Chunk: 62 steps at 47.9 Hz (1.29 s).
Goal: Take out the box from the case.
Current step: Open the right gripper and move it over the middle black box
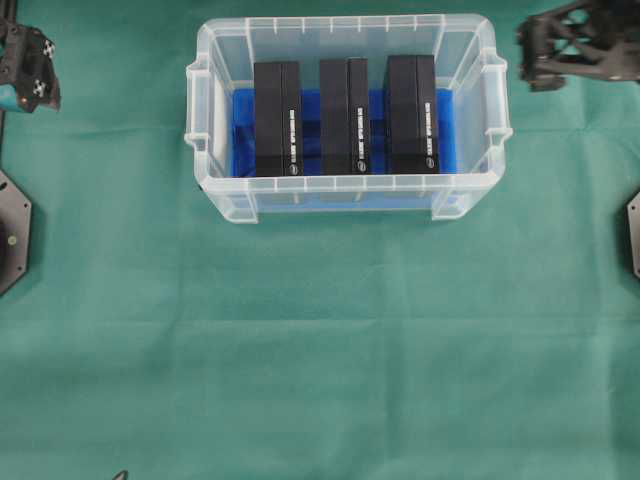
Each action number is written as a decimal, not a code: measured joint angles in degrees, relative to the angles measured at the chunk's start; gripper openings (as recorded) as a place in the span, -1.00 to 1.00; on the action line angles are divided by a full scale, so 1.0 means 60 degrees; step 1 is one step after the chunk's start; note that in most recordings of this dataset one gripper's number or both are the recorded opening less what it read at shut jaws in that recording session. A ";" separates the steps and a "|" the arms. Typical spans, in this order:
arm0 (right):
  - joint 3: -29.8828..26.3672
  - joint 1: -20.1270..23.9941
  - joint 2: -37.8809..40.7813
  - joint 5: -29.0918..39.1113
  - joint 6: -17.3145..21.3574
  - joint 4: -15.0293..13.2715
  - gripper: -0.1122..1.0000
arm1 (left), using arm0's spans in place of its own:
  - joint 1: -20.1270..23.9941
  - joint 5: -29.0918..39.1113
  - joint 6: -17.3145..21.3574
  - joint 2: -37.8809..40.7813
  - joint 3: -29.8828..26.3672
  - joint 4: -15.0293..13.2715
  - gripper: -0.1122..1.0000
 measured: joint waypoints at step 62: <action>-0.5801 0.1348 0.5479 -0.0132 0.0059 0.0513 0.88 | -0.0015 0.0469 0.0059 -0.0029 0.0000 -0.0029 0.86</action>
